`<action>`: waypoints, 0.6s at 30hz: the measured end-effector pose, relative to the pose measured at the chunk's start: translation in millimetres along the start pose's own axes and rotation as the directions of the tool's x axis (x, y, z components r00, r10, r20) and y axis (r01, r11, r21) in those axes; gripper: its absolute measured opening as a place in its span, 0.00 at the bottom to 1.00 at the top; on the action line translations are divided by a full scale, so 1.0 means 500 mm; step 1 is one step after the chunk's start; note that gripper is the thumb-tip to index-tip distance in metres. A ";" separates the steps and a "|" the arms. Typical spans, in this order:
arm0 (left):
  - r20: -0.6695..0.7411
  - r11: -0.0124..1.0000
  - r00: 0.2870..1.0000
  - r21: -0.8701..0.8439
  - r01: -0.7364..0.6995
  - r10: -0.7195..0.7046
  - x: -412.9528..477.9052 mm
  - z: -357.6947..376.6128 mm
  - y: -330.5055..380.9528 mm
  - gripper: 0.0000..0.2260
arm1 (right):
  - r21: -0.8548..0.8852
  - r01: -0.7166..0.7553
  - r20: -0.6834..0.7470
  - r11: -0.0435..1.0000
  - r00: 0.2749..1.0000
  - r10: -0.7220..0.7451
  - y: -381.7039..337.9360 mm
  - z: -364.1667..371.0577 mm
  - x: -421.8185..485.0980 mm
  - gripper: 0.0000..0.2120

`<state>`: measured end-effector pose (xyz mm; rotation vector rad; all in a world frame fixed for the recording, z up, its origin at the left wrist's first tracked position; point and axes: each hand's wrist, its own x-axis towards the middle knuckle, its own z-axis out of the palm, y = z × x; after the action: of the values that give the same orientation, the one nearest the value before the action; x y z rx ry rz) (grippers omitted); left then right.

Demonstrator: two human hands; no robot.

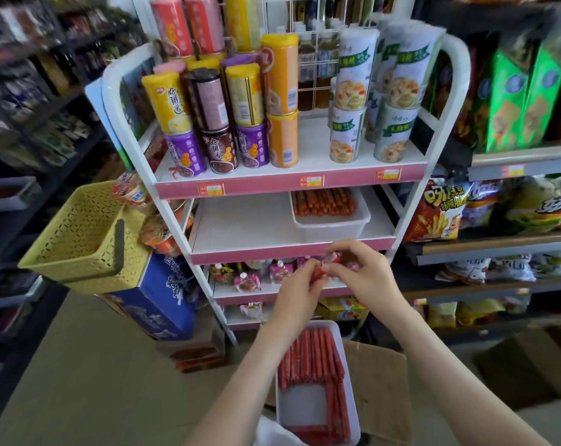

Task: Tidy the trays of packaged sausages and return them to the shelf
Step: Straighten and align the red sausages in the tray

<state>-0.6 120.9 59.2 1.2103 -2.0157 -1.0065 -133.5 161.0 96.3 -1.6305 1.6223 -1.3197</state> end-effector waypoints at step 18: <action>0.138 1.000 0.990 -0.017 -0.006 0.008 0.027 -0.094 0.036 0.14 | 0.600 -0.323 -0.132 0.732 0.863 0.488 0.049 -0.015 0.036 0.12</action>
<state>21.7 99.6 101.1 1.1520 -2.1109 -1.1293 -154.4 141.9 83.5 -0.6982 1.4312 -1.6261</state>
